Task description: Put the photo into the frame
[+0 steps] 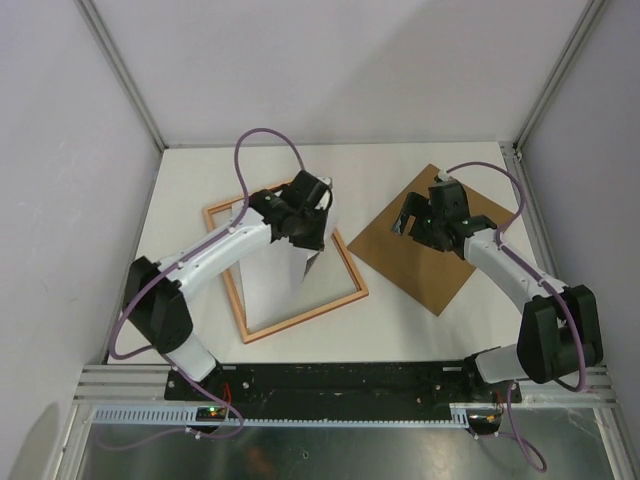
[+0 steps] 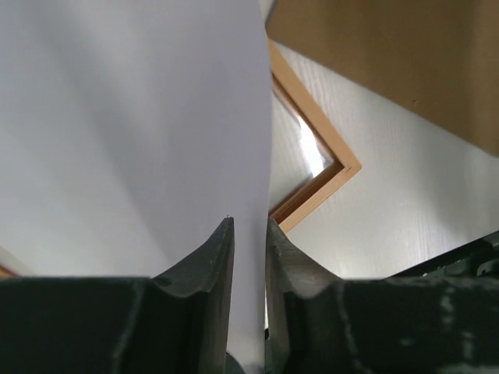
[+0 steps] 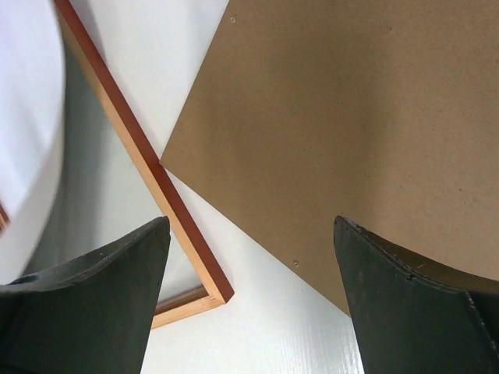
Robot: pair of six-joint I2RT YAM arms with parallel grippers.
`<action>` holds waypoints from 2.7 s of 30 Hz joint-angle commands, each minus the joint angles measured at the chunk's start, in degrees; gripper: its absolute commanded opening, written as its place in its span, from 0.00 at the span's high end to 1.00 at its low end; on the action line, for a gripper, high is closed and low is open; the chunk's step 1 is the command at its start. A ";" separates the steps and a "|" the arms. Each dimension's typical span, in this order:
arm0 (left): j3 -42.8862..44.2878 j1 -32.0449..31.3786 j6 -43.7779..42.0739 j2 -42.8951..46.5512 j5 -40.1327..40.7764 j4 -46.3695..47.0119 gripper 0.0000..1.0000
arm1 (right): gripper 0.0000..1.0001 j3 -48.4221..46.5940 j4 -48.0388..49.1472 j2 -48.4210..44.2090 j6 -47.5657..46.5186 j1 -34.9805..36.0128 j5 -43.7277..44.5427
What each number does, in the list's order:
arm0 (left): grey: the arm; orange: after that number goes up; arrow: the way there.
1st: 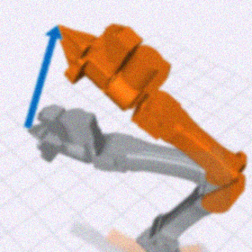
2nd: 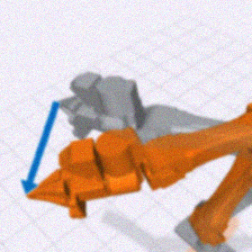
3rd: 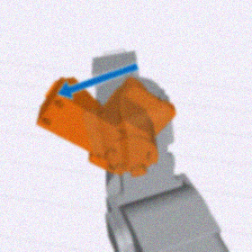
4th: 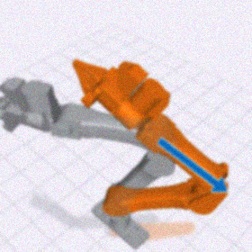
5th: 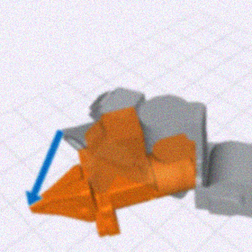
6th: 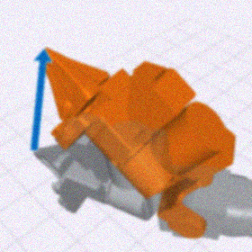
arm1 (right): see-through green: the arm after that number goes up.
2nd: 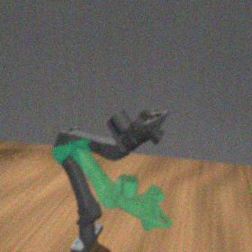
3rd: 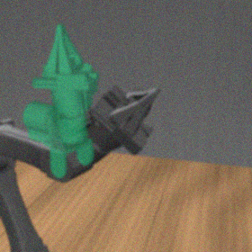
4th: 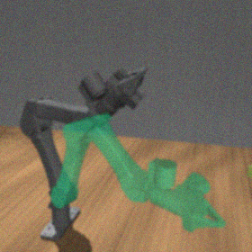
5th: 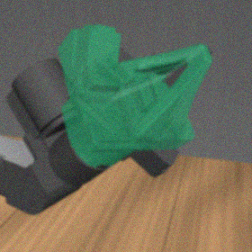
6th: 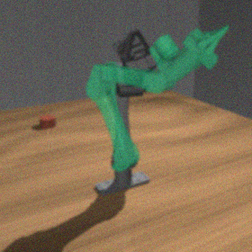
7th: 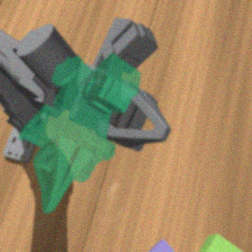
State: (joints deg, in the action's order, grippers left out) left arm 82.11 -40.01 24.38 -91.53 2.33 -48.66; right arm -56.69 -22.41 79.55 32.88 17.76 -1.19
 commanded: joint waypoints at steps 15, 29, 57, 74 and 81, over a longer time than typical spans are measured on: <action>-5.95 1.04 8.63 5.37 2.77 13.13 0.31 | 0.10 -2.11 8.16 9.30 -2.48 2.97 -10.04; -29.44 37.64 24.38 22.26 8.21 21.52 0.54 | 0.13 -5.22 14.09 17.08 -6.74 9.54 -8.87; -16.02 50.38 22.77 -14.46 3.04 26.10 1.00 | 0.13 -15.12 17.34 30.36 -8.87 12.89 -6.33; -11.36 44.12 14.74 -19.59 -5.45 26.33 1.00 | 0.12 -6.74 18.89 22.41 -3.14 15.48 -11.76; -13.79 41.80 14.62 -17.07 -5.15 26.79 1.00 | 0.12 0.20 21.41 16.19 -1.30 16.47 -13.85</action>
State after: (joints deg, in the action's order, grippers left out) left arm 70.13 3.36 40.38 -109.89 -0.95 -21.26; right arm -58.61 -4.99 100.82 29.63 33.01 -11.99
